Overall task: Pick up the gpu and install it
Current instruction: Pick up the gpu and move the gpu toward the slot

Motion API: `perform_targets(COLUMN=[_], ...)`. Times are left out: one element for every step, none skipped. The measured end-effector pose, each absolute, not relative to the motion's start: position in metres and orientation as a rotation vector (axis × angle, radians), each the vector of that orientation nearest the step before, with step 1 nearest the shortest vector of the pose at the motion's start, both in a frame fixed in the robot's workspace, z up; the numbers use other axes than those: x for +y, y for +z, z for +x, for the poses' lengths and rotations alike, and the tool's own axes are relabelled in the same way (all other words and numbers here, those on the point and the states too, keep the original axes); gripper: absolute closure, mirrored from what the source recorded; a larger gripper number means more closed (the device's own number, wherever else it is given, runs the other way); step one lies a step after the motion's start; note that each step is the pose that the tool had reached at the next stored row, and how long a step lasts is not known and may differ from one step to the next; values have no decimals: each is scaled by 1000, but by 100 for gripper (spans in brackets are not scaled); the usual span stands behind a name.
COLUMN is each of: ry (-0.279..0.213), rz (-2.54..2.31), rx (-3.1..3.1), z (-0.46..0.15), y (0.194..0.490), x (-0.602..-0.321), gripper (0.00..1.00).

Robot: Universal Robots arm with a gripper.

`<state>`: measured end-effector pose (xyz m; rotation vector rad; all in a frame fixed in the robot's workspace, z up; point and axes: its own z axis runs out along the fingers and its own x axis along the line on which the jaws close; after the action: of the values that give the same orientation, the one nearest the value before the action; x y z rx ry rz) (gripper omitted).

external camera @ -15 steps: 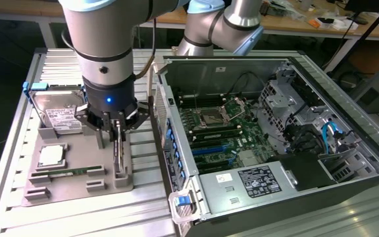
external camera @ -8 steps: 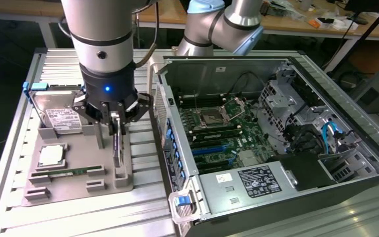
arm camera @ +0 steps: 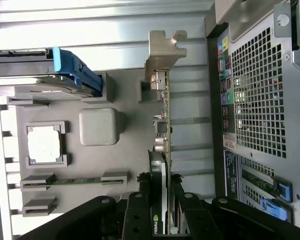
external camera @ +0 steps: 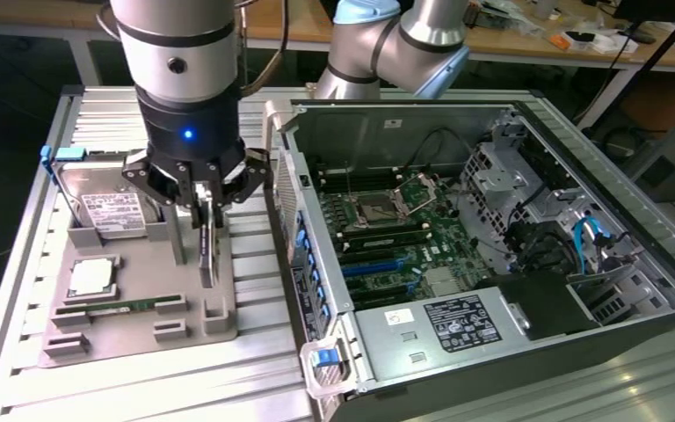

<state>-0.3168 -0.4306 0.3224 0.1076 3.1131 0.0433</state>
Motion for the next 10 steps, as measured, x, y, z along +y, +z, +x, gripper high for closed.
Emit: perform_targets(ry=[42,41,40,39,37,35,33,31,30,28], rz=[107,107,107,107,107,108,107,107,107,107], rx=[3113,3113,3113,3113,3113,3113,3113,3113,3113,3113], z=[-317,-317,-317,-317,-317,-317,-317,-317,-317,-317], y=[326,329,333,337,341,344,348,351,354,357], x=[-431,-431,-431,-431,-431,-431,-431,-431,-431,-431], gripper=[73,73,73,73,73,73,73,73,73,73])
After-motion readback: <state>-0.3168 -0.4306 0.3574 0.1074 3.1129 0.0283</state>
